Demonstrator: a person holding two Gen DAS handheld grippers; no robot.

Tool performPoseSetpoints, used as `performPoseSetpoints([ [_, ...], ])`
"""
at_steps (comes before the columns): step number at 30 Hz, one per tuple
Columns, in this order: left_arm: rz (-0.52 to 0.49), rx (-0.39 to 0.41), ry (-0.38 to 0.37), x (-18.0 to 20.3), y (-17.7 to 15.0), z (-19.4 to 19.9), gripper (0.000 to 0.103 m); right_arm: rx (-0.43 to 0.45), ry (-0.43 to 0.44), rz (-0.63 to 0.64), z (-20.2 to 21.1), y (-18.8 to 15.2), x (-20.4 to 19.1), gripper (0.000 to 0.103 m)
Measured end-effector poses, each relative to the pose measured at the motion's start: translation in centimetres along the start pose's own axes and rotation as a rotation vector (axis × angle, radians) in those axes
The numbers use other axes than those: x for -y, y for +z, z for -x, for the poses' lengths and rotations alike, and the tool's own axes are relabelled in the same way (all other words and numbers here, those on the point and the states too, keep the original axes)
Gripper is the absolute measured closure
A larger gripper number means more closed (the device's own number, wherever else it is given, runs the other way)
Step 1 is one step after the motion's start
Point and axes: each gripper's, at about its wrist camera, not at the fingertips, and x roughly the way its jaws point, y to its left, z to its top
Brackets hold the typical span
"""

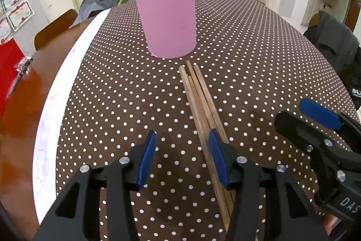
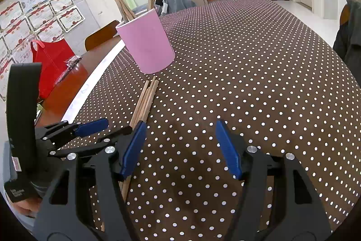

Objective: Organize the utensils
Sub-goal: 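Move both open tools back down to the chopstick pile, then grasp a chopstick with the left tool while the right tool grasps another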

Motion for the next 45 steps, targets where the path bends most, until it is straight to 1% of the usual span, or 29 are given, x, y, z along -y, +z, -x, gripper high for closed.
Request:
performPoseSetpoints([
  [3,0.028,-0.013,-0.014,-0.7,0.1,0.0,0.054,-0.004,0.000,-0.002,-0.1,0.2,0.1,0.039],
  [6,0.053,-0.024,-0.049,-1.5,0.1,-0.3,0.054,-0.006,0.000,0.000,-0.1,0.2,0.4,0.039],
  [8,0.045,-0.035,-0.038,-1.2,0.4,-0.4,0.054,-0.012,0.002,-0.003,-0.2,0.3,0.6,0.039],
  [9,0.024,-0.055,-0.008,-0.8,0.6,-0.9,0.054,-0.015,-0.002,-0.004,-0.3,0.3,0.7,0.039],
  [10,0.017,-0.043,0.001,-0.7,0.7,-1.0,0.054,-0.018,-0.006,-0.003,-0.4,0.4,0.6,0.039],
  [11,0.021,-0.042,-0.003,-0.7,0.8,-1.2,0.054,-0.021,-0.007,-0.002,-0.4,0.5,0.7,0.039],
  [13,0.065,-0.061,-0.043,-1.4,1.0,-1.6,0.056,-0.027,-0.011,0.001,-0.5,0.7,0.7,0.039],
  [14,0.068,-0.058,-0.041,-1.6,1.1,-1.7,0.059,-0.033,-0.011,0.000,-0.6,0.8,0.6,0.039],
  [16,0.082,-0.049,-0.035,-2.2,1.0,-1.8,0.077,-0.051,-0.008,0.001,-0.8,1.1,0.4,0.039],
  [17,0.099,-0.046,-0.030,-2.7,1.0,-1.8,0.083,-0.068,-0.007,0.008,-1.1,1.3,0.2,0.039],
  [18,0.121,-0.045,-0.034,-3.3,0.9,-1.9,0.092,-0.078,-0.006,0.012,-1.3,1.4,0.1,0.039],
  [19,0.145,-0.045,-0.061,-4.0,0.8,-2.0,0.094,-0.095,-0.004,0.021,-1.6,1.6,-0.2,0.039],
  [21,0.175,-0.045,-0.092,-4.9,0.7,-2.1,0.096,-0.128,0.008,0.035,-2.2,1.7,-0.8,0.039],
  [24,0.204,-0.039,-0.121,-5.9,0.4,-2.2,0.096,-0.185,0.018,0.057,-3.3,1.9,-1.8,0.040],
  [27,0.225,-0.035,-0.147,-6.6,0.2,-2.1,0.096,-0.230,0.001,0.097,-4.4,2.2,-3.2,0.059],
  [30,0.240,-0.037,-0.172,-7.4,0.3,-2.3,0.096,-0.260,-0.025,0.106,-5.2,2.6,-4.0,0.064],
  [34,0.246,-0.035,-0.191,-7.6,-0.1,-2.0,0.096,-0.286,-0.066,0.130,-5.9,3.1,-4.8,0.067],
  [39,0.249,-0.038,-0.200,-7.6,-0.1,-2.0,0.096,-0.319,-0.126,0.181,-6.8,3.5,-6.0,0.067],
  [43,0.244,-0.051,-0.200,-7.7,0.3,-2.2,0.096,-0.353,-0.146,0.196,-7.4,4.0,-6.7,0.067],
  [45,0.244,-0.054,-0.200,-7.8,0.4,-2.3,0.096,-0.368,-0.136,0.185,-7.7,4.3,-7.2,0.067],
])
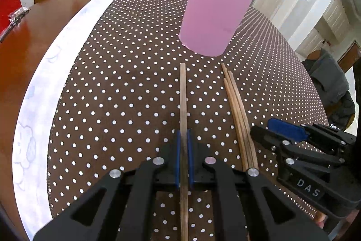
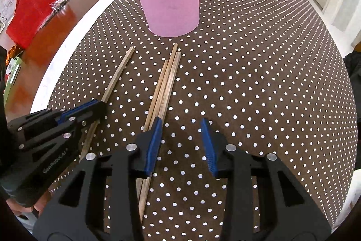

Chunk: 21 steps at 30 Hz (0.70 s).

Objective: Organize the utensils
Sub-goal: 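Grasp a chopstick with the left tool while the right tool grasps another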

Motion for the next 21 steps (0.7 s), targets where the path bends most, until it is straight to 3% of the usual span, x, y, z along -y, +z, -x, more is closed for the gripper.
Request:
performPoseSetpoints([
  [5,-0.002,0.000,-0.008,-0.1,0.1,0.0,0.096,-0.011,0.028,-0.017,0.1,-0.1,0.2,0.067],
  [13,-0.020,-0.010,0.002,0.2,0.3,-0.2,0.096,-0.025,-0.063,0.073,-1.0,0.6,-3.5,0.067],
  [21,-0.031,-0.035,0.000,0.1,0.8,-0.4,0.096,-0.055,-0.070,0.082,-1.0,0.8,-2.8,0.067],
])
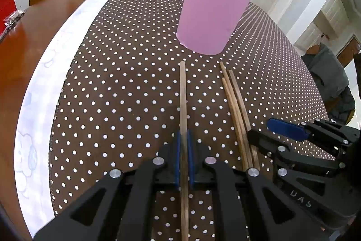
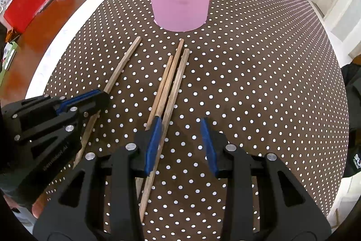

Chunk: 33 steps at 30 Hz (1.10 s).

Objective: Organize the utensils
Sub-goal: 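Grasp a chopstick with the left tool while the right tool grasps another, then lift both held chopsticks upright and carry them above the pink cup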

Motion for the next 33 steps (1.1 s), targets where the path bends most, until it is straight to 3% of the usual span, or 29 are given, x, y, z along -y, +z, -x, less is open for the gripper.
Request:
performPoseSetpoints([
  [5,-0.012,-0.006,0.027,0.4,0.4,-0.3,0.096,-0.031,-0.060,0.046,-0.8,1.0,-1.0,0.067],
  [8,-0.016,0.002,0.033,0.6,0.3,-0.3,0.096,-0.032,-0.032,0.043,-0.9,1.3,-1.0,0.071],
  [10,-0.017,0.006,0.033,0.5,0.2,-0.2,0.096,-0.020,-0.027,0.044,-0.8,1.2,-0.8,0.088],
  [11,-0.015,0.006,0.032,0.5,0.2,-0.2,0.096,-0.016,-0.013,0.040,-0.7,1.2,-0.5,0.091],
  [21,-0.002,0.054,-0.029,0.9,-0.2,1.3,0.096,0.037,0.105,-0.002,0.3,-0.4,3.7,0.097],
  [28,-0.078,0.155,-0.101,3.3,-0.7,5.0,0.096,0.160,0.208,-0.061,3.6,-2.6,7.4,0.097],
  [33,-0.117,0.325,-0.160,5.0,-0.3,8.8,0.096,0.292,0.271,-0.101,7.0,-3.3,9.2,0.097],
])
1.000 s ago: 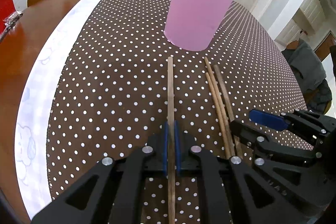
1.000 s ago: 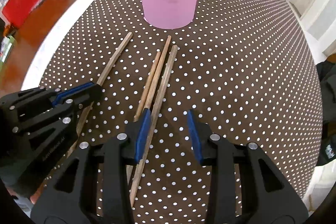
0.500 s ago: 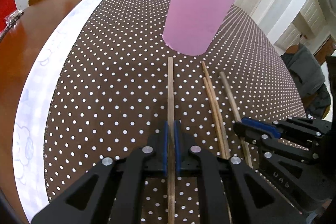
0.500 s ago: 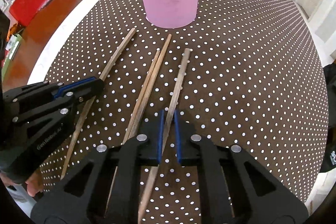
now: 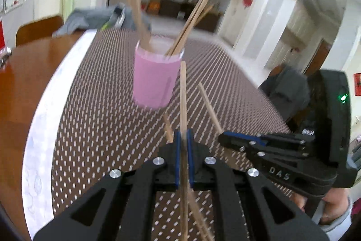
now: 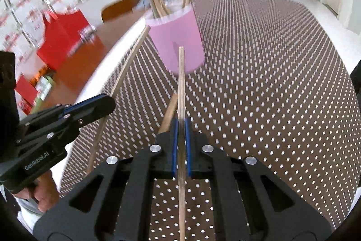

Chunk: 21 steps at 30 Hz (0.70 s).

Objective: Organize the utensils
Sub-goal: 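Lift both held chopsticks upright and carry them above the pink cup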

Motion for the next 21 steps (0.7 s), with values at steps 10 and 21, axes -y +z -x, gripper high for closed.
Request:
performPoseSetpoints([
  [10,-0.077,0.345,-0.024,2.6,3.6,3.2,0.096,0.279,0.075,0.012,6.4,2.5,-1.2,0.097],
  [21,-0.050,0.558,-0.032,2.2,8.6,4.0,0.096,0.475,0.112,0.046,7.5,7.1,-3.6,0.097],
])
